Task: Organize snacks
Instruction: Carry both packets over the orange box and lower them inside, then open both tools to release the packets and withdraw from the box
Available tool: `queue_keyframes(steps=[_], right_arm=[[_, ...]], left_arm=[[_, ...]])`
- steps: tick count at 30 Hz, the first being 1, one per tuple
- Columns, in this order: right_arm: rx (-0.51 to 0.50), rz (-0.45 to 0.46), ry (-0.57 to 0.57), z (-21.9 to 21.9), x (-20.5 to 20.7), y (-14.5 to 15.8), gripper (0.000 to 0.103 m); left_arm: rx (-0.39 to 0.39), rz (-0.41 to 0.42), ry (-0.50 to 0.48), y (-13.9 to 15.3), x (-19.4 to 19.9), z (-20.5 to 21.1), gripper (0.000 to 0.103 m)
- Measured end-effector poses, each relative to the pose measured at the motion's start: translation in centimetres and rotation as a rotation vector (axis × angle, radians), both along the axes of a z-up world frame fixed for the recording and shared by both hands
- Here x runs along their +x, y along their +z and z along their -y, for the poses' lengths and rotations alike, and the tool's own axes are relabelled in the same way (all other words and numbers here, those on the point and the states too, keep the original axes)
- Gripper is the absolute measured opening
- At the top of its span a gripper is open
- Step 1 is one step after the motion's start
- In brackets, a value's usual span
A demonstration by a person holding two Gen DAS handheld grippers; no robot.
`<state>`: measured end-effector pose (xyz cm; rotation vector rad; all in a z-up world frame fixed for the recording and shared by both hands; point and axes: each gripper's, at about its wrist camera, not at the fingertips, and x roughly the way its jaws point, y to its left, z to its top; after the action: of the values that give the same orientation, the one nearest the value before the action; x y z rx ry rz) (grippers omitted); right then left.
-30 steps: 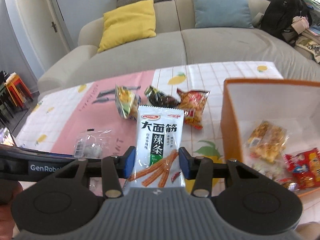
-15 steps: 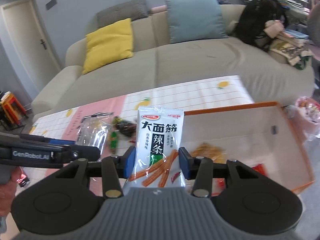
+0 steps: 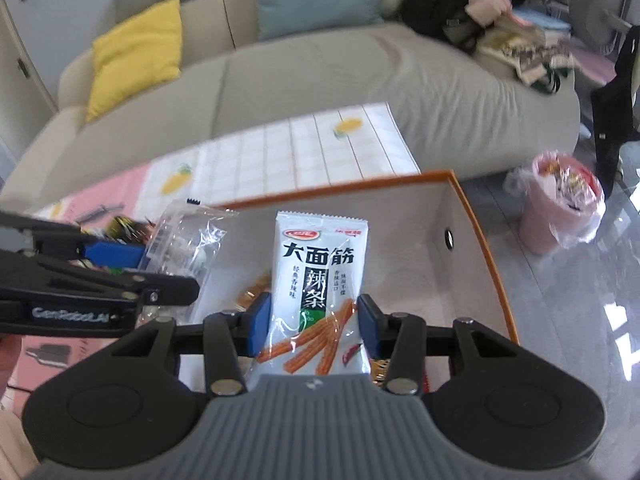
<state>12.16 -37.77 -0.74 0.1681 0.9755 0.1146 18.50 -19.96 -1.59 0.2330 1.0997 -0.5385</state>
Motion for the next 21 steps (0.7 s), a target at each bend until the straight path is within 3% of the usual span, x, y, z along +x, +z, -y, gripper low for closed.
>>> queue_keyframes(steps=[6, 11, 17, 21], right_arm=[[0.01, -0.129, -0.007, 0.8, 3.3, -3.9, 0.045], [-0.037, -0.204, 0.002, 0.6, 5.1, -6.2, 0.045], [-0.062, -0.262, 0.011, 0.3, 6.0, -8.0, 0.045], [-0.057, -0.289, 0.012, 0.1, 6.3, -8.6, 0.046]], left_arm=[[0.145, -0.022, -0.048, -3.0, 1.8, 1.9, 0.061], [0.218, -0.053, -0.073, -4.8, 2.2, 2.7, 0.061], [0.234, -0.084, -0.081, -6.1, 2.7, 2.9, 0.062], [0.258, -0.071, -0.108, -6.6, 2.5, 3.1, 0.069]])
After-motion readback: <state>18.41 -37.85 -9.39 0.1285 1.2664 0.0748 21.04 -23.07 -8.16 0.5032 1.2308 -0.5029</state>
